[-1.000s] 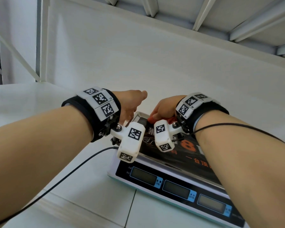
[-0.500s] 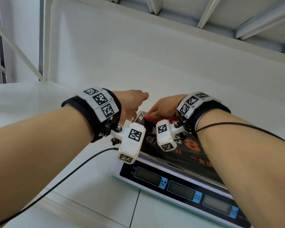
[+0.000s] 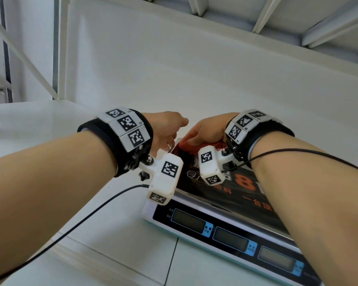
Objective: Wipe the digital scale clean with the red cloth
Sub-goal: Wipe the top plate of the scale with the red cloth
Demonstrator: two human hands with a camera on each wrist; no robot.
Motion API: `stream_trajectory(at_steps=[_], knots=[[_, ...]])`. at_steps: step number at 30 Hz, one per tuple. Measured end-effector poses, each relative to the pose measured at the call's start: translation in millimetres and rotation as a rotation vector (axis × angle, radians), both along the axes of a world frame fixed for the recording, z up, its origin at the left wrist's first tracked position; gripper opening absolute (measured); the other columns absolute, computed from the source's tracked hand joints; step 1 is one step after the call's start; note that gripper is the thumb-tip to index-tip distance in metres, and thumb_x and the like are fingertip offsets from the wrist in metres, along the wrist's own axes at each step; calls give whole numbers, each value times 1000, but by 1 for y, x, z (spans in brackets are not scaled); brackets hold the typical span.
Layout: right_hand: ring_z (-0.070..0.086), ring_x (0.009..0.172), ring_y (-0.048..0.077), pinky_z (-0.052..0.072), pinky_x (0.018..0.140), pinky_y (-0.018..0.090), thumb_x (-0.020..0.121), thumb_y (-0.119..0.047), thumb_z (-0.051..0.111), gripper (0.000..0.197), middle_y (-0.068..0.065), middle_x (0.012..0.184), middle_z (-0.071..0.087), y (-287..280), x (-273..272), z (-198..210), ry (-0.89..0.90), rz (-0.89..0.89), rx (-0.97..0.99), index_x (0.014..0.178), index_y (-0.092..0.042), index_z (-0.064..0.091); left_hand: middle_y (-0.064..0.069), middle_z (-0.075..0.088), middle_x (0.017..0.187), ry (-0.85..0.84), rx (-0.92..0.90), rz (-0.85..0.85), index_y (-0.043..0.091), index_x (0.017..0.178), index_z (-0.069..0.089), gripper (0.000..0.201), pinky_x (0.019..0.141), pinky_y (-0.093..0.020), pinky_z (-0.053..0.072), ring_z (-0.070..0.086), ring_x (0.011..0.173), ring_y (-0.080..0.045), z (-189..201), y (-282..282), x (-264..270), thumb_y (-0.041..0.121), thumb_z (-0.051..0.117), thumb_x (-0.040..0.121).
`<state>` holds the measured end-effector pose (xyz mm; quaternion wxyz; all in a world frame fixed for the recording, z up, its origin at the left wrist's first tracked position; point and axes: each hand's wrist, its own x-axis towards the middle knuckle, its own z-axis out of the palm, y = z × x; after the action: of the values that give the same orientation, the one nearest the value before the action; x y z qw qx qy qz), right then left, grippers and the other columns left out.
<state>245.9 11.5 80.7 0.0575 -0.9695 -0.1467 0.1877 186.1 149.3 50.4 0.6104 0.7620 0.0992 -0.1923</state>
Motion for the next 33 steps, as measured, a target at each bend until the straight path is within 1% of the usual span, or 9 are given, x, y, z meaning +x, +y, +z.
stream_trajectory(at_steps=[4, 8, 15, 20, 24, 26, 28, 30, 33], knots=[[67, 109, 21, 50, 100, 43, 94, -33, 60, 24, -4, 113, 73, -8, 0, 3, -45, -40, 0, 116, -34, 70, -16, 24, 158, 17, -5, -24, 5, 152, 12, 77, 110, -61, 25, 33, 140, -35, 2, 1, 0, 55, 30, 96], [70, 91, 24, 49, 76, 36, 93, -40, 60, 24, 3, 109, 75, -5, 0, -7, -100, -32, 6, 111, -29, 72, -15, 25, 158, 12, 4, -26, 5, 152, 13, 76, 111, -61, 23, 34, 139, -35, 2, 0, 0, 54, 29, 97], [67, 110, 31, 49, 101, 54, 81, -31, 76, 30, 8, 115, 73, -1, 0, -5, -19, 6, 123, 110, -29, 75, -19, 24, 157, -5, 8, -15, 2, 151, 16, 76, 112, -59, 23, 31, 141, -35, 3, -3, 1, 54, 30, 97], [65, 116, 20, 49, 103, 44, 99, -9, 50, 36, -4, 120, 71, -15, -12, 6, 168, 101, 129, 118, -33, 68, -20, 28, 155, -23, 27, 9, 2, 151, 18, 76, 110, -58, 28, 38, 136, -36, 6, -9, -2, 54, 31, 96], [65, 112, 21, 49, 101, 44, 96, -15, 54, 33, -5, 119, 70, -21, -16, 10, 3, 50, 76, 115, -36, 71, -19, 27, 156, -2, 33, 17, 2, 151, 17, 77, 109, -60, 28, 36, 137, -38, 5, -9, -3, 55, 30, 96], [64, 104, 19, 53, 86, 34, 98, -15, 54, 33, -5, 118, 68, -23, -17, 8, -111, 17, -3, 125, -28, 67, -23, 28, 154, 8, 32, 31, 0, 150, 18, 77, 109, -60, 27, 37, 136, -40, 4, -9, -5, 54, 29, 96], [66, 78, 15, 51, 62, 28, 92, -23, 65, 32, -4, 95, 71, -26, -14, 0, -154, -42, 28, 123, -24, 68, -25, 31, 152, 22, 36, 36, -2, 149, 19, 77, 108, -60, 28, 40, 133, -42, 3, -9, -6, 54, 29, 96], [66, 68, 13, 47, 54, 26, 88, -28, 69, 33, -5, 84, 71, -24, -16, -4, -154, -71, 69, 121, -24, 70, -23, 31, 153, 37, 33, 30, -1, 149, 18, 78, 108, -61, 28, 39, 134, -41, 2, -10, -8, 55, 28, 97], [62, 103, 19, 49, 76, 28, 100, -20, 52, 33, -2, 119, 67, -22, -23, -3, -125, 6, -38, 130, -25, 63, -22, 31, 153, 50, 29, 33, -2, 149, 17, 78, 108, -59, 28, 37, 135, -41, 1, -10, -9, 55, 28, 97]])
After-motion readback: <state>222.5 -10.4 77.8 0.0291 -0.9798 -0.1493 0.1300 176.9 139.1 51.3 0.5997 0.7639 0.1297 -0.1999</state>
